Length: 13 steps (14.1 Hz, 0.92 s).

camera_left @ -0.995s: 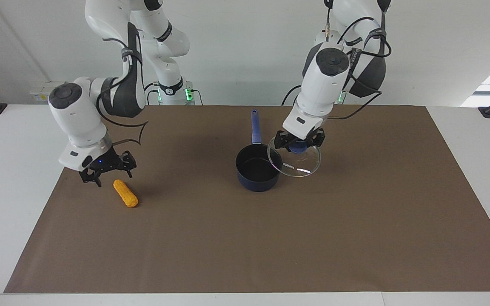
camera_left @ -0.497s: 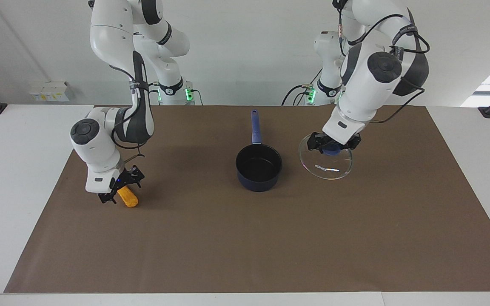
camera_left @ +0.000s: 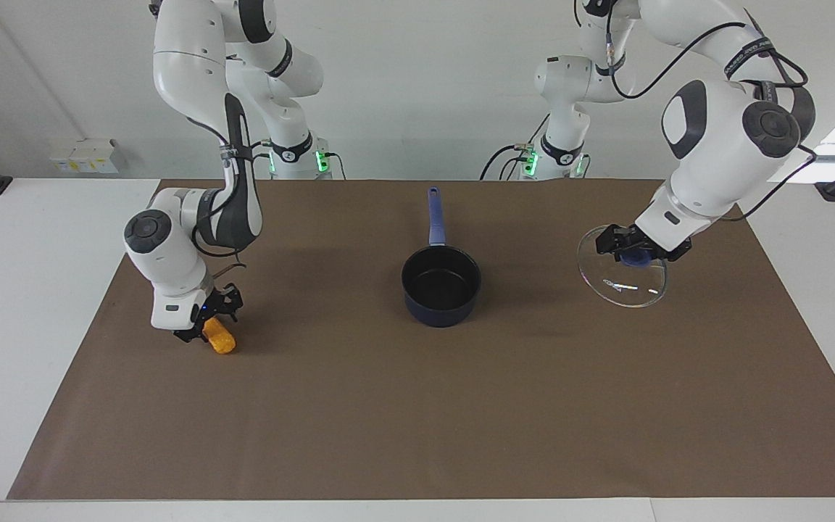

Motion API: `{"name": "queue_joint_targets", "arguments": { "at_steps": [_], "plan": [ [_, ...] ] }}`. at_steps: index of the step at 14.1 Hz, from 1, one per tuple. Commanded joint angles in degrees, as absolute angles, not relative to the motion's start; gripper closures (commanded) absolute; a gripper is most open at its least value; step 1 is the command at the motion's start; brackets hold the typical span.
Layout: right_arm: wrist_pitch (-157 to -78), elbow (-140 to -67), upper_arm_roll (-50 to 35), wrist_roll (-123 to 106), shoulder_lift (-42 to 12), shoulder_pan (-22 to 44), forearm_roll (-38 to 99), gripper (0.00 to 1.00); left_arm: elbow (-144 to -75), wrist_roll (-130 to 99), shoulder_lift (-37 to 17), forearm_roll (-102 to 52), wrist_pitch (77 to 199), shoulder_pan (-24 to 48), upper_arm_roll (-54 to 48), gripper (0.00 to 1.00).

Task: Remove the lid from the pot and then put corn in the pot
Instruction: 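Lift the lid away with the left gripper while the right gripper grasps the corn, then lower the lid with the left gripper while the right gripper carries corn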

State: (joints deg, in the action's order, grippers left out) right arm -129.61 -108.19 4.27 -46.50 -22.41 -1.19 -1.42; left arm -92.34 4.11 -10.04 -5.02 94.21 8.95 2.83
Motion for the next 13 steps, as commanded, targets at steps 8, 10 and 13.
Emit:
{"name": "queue_joint_targets", "arguments": {
  "at_steps": [8, 10, 13],
  "plan": [
    [-115.34, -101.08, 2.46, -23.77, -15.05, -0.62, -1.32, 1.0, -122.24, 18.72, 6.5, -2.46, 110.99, -1.4, 2.37, 1.0],
    [-111.12, -99.76, 1.94, -18.57, -12.14, 0.17, -1.32, 1.0, -124.62, 19.16, 6.33, -2.46, 113.54, -2.8, 2.29, 1.0],
    [-101.99, -93.46, 1.93, -11.28, -10.9, 2.37, -1.23, 1.0, -129.1, 20.04, 5.28, -2.37, 120.12, -4.65, 2.29, 1.0]
  ]
}}
